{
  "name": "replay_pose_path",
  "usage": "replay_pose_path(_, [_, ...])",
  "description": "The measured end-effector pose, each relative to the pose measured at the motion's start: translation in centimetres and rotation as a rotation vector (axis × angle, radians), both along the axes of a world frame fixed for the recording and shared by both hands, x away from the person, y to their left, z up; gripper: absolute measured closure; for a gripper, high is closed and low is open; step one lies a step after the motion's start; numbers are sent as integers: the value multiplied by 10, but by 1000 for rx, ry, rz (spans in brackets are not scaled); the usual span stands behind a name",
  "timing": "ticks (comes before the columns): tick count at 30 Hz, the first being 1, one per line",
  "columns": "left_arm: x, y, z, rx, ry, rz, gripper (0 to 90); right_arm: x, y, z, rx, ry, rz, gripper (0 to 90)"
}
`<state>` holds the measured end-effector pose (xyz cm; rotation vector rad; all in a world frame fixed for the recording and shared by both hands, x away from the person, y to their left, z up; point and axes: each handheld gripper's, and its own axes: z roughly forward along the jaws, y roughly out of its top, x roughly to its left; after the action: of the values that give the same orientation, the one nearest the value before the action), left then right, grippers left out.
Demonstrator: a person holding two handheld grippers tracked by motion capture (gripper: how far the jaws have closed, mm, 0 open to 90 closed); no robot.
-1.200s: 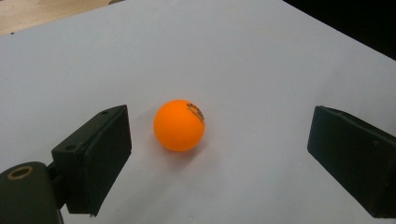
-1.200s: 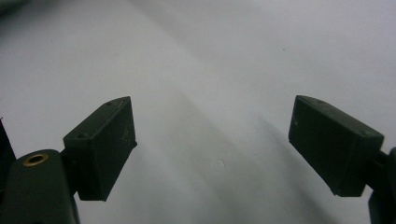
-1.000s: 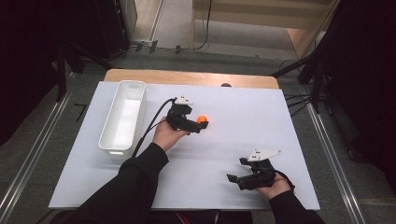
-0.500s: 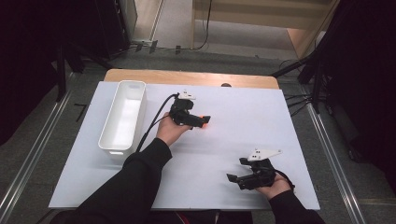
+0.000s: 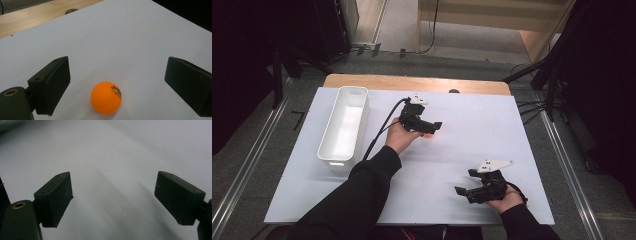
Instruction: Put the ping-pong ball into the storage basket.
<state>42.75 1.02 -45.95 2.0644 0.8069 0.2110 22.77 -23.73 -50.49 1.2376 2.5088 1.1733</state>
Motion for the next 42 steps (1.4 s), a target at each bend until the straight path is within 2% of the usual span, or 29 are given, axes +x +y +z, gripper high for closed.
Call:
replay_pose_path(2, [2, -2, 1, 26, 0, -1, 68, 0, 1, 0, 2, -2, 0, 137])
replay_pose_path(14, [7, -10, -2, 17, 4, -5, 69, 0, 0, 0, 2, 1, 5, 136])
replay_pose_path(21, [10, -8, -6, 25, 6, 1, 68, 0, 0, 0, 4, -1, 4, 136])
replay_pose_path(28, [9, -7, -8, 6, -6, 1, 68, 0, 0, 0, 1, 0, 7, 136])
replay_pose_path(42, [13, 0, -20, 3, 6, 11, 68, 0, 0, 0, -4, -3, 6, 137])
